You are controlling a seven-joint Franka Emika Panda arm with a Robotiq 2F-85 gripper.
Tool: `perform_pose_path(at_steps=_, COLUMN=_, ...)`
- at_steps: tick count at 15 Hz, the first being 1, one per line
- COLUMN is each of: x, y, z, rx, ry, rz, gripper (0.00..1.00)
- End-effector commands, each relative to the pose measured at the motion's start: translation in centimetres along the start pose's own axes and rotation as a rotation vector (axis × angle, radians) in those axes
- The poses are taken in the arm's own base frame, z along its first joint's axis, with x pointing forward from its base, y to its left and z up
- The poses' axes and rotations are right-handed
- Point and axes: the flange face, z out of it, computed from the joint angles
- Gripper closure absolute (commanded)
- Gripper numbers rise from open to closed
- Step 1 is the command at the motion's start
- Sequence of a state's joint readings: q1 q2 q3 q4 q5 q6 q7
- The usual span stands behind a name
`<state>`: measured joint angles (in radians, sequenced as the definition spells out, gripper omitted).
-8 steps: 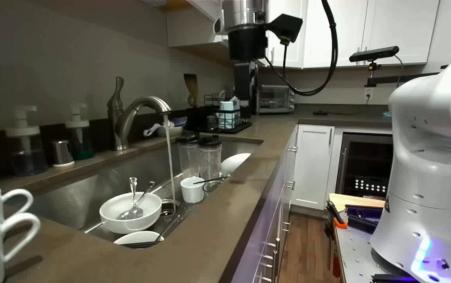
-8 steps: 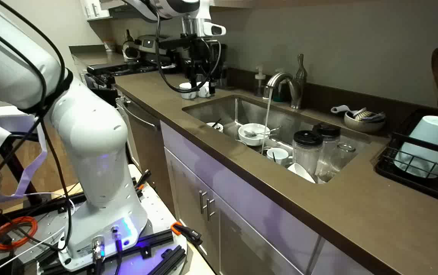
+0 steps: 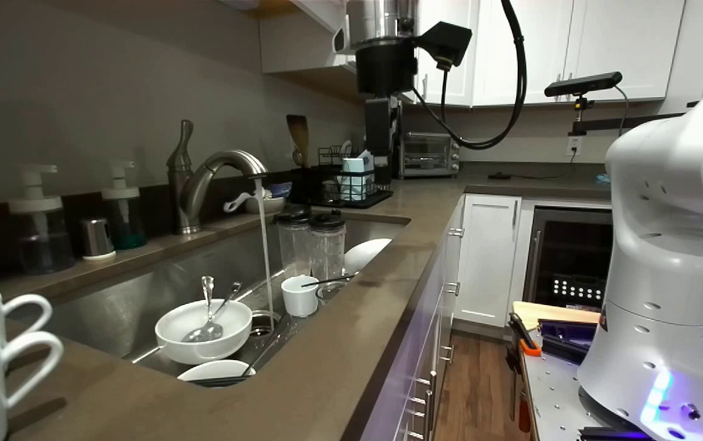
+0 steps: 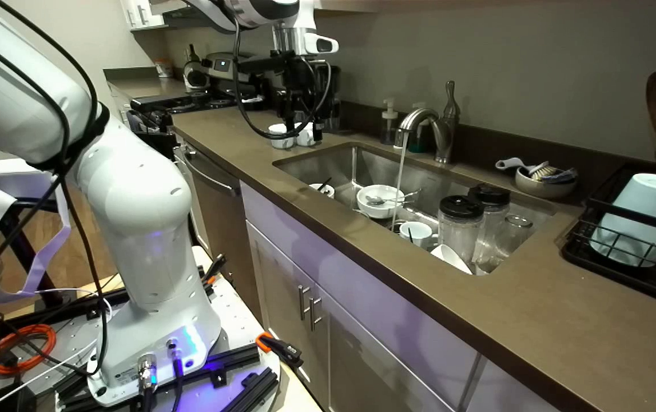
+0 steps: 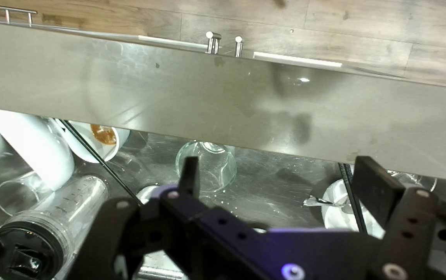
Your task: Take the white mug from the left side of the sink, fill it with water, and place it on the right side on the sink
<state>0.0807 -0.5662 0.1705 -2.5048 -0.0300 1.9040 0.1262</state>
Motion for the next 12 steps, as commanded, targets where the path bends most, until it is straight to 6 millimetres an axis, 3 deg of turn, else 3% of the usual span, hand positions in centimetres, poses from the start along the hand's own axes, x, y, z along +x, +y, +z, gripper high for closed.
perform_pose_path(at_steps=1, x=0.0, y=0.0, z=-0.1, rx=0.0, ry=-0.001, rz=0.0, gripper=0.0)
perform_pose_path(at_steps=5, x=2.1, y=-0.4, z=-0.9, rx=-0.026, ry=0.014, rz=-0.082, gripper=0.0)
perform_pose_path(at_steps=12, x=9.1, y=-3.8, z=-4.0, rx=-0.083, ry=0.063, rz=-0.374, gripper=0.0)
